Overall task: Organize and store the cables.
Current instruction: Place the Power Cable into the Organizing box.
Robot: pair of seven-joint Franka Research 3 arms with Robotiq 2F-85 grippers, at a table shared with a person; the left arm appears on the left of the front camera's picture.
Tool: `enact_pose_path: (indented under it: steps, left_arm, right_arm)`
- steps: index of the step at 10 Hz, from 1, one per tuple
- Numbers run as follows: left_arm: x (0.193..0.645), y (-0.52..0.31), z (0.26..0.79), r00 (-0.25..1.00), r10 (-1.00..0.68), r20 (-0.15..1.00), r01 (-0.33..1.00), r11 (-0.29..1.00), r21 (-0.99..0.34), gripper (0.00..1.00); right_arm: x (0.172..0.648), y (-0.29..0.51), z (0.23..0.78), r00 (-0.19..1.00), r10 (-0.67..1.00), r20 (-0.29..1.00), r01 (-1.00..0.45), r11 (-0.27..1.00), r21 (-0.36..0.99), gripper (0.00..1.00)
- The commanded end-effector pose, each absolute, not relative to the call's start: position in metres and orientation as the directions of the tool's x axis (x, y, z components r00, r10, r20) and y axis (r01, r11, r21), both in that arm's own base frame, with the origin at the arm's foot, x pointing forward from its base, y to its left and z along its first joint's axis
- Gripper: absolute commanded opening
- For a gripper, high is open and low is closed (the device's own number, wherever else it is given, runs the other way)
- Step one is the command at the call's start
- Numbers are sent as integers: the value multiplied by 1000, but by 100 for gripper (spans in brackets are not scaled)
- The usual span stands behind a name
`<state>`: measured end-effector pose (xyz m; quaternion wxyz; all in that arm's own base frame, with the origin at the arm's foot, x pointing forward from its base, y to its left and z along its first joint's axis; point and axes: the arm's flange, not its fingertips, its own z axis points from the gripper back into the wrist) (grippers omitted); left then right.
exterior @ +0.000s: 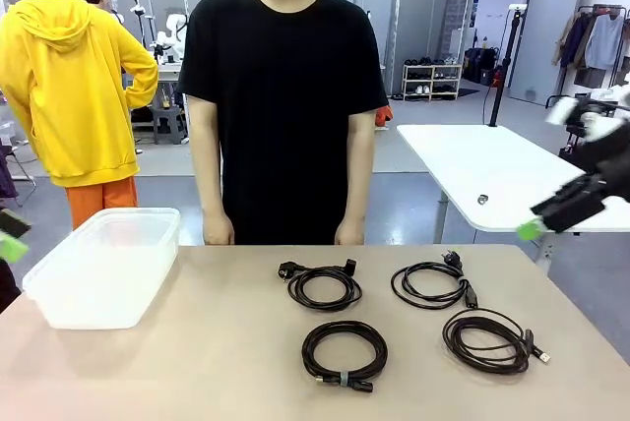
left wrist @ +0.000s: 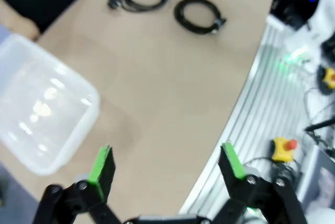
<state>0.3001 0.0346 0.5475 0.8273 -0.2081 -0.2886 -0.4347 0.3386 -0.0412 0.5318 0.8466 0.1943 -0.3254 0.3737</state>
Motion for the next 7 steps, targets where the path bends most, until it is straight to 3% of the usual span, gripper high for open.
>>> enact_pose_path:
  steps: [1,5,6,7]
  left_arm:
    - [263,64,525,456,-492,742,798,595,-96,100]
    - [250,91,514,503,-364,784,722,675,-150,100]
    - [260,120,551,504,-380,776,717,685,-131,100]
    - [260,120,551,504,-380,776,717,685,-131,100]
  right_arm:
    - [283,-87,510,503,382,775,-724,677,136,100]
    - [267,-114,488,552,292,781,-702,669,246,100]
    - [279,-141,529,549,284,786,-670,711,211,100]
    - [279,-141,529,549,284,786,-670,711,211,100]
